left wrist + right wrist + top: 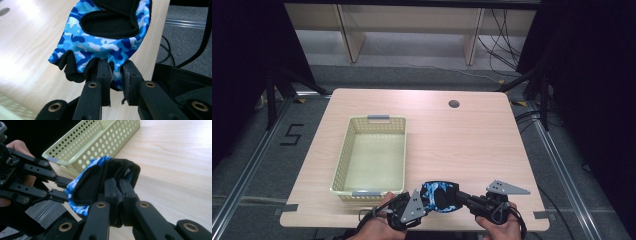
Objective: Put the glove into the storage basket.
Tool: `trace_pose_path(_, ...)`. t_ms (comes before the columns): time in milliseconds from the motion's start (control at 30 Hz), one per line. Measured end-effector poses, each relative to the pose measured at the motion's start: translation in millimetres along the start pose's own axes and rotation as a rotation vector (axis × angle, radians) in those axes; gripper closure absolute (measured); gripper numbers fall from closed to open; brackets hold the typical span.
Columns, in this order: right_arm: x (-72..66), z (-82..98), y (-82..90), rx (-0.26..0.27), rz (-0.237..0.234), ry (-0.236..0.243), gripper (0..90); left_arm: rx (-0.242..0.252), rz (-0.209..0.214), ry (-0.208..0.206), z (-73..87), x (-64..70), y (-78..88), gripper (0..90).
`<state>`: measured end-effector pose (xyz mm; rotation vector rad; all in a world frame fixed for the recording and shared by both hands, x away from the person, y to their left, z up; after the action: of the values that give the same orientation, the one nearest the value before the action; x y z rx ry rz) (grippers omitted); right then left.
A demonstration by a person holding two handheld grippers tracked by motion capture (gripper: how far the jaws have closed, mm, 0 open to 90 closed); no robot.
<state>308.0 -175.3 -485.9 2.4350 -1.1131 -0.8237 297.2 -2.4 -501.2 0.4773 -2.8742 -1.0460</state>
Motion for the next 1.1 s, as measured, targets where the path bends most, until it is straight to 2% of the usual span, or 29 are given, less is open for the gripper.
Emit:
trace_pose_path(33,0.5,-3.5,-1.0,0.006,0.008,0.02,86.6,0.0,-0.006,-0.008,-1.0,-1.9,1.6,77.2)
trace_pose_path(67,-2.4,-4.5,-0.1,-0.008,0.006,-0.004,86.6,0.013,-0.012,-0.003,-2.7,-3.1,3.2,77.2)
trace_pose_path(100,-1.3,-9.5,-0.8,0.018,0.001,0.043,86.6,0.007,-0.015,-0.001,-3.5,-4.4,5.9,77.2)
trace_pose_path(133,-5.3,-10.6,0.0,-0.006,0.01,-0.001,86.6,0.017,-0.016,-0.001,-5.2,-5.0,7.6,77.2)
trace_pose_path(167,-6.8,-14.8,0.1,0.01,-0.008,0.022,86.6,0.005,-0.02,-0.016,-6.1,-6.9,11.2,77.2)
trace_pose_path(200,-9.0,-18.2,0.1,0.013,-0.011,0.02,86.6,0.023,-0.025,-0.007,-8.4,-7.4,13.4,77.1)
trace_pose_path(333,-13.8,-33.8,-0.5,0.026,0.0,0.066,86.6,0.024,-0.04,-0.014,-12.8,-12.3,22.2,77.1)
trace_pose_path(367,-19.0,-37.4,0.1,0.013,-0.008,0.052,86.6,0.016,-0.045,-0.019,-15.2,-16.4,29.2,77.1)
trace_pose_path(400,-20.0,-40.9,-1.3,0.025,-0.008,0.07,86.6,0.023,-0.061,-0.02,-16.7,-20.3,33.9,77.1)
trace_pose_path(433,-21.7,-46.9,-2.8,0.034,-0.008,0.105,86.6,0.031,-0.059,-0.01,-17.2,-20.6,35.0,77.1)
trace_pose_path(467,-23.5,-48.2,-3.3,0.033,-0.009,0.103,86.6,0.039,-0.063,-0.015,-18.1,-23.0,38.3,77.1)
trace_pose_path(500,-25.6,-51.8,-4.0,0.035,-0.01,0.127,86.6,0.028,-0.064,-0.021,-18.1,-25.0,42.4,77.1)
trace_pose_path(533,-29.4,-54.1,-4.1,0.026,-0.012,0.114,86.6,0.038,-0.074,-0.015,-18.5,-27.4,45.8,77.1)
trace_pose_path(600,-31.9,-61.0,-7.0,0.035,-0.012,0.143,86.6,0.045,-0.078,-0.005,-18.8,-30.5,50.5,77.1)
trace_pose_path(667,-39.0,-67.1,-9.8,0.026,-0.02,0.131,86.6,0.056,-0.083,0.001,-18.8,-35.7,56.3,77.1)
trace_pose_path(733,-40.0,-74.0,-13.8,0.039,-0.017,0.169,86.6,0.061,-0.094,0.012,-17.5,-38.7,59.7,77.1)
trace_pose_path(767,-43.6,-76.2,-16.3,0.039,-0.029,0.157,86.6,0.056,-0.094,0.003,-16.6,-41.0,62.0,77.1)
trace_pose_path(800,-44.2,-79.0,-18.6,0.036,-0.028,0.175,86.6,0.054,-0.095,0.004,-15.5,-42.5,64.0,77.1)
trace_pose_path(867,-47.6,-82.9,-23.1,0.027,-0.041,0.179,86.6,0.052,-0.094,0.022,-12.7,-45.6,68.4,77.0)
trace_pose_path(900,-50.4,-84.2,-25.3,0.018,-0.047,0.168,86.6,0.049,-0.098,0.012,-11.5,-49.0,71.1,77.0)
trace_pose_path(933,-51.3,-85.9,-28.2,0.019,-0.05,0.178,86.6,0.059,-0.097,0.033,-9.5,-50.7,72.9,76.9)
trace_pose_path(1000,-54.2,-89.3,-33.9,0.007,-0.054,0.202,86.6,0.054,-0.092,0.031,-6.0,-55.1,76.7,76.9)
trace_pose_path(1033,-57.2,-89.6,-36.0,0.0,-0.067,0.182,86.6,0.057,-0.1,0.048,-4.0,-56.5,78.9,76.9)
trace_pose_path(1067,-57.2,-89.6,-36.0,0.0,-0.067,0.182,86.6,0.057,-0.1,0.048,-4.0,-56.5,78.9,76.9)
trace_pose_path(1100,-61.4,-92.9,-43.2,-0.003,-0.076,0.194,86.6,0.052,-0.112,0.047,-0.7,-60.7,84.1,76.9)
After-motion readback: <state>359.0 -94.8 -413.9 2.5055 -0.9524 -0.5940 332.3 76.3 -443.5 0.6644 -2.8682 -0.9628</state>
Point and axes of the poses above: each handheld gripper's, and its own axes: y roughly backward along the jaws, z roughly out of its underside, x roughly to its right, the point moved 7 cm from there along -y, roughly forward along the jaws, and after that the axes turned 8 degrees about z, right-handed, at the moved point
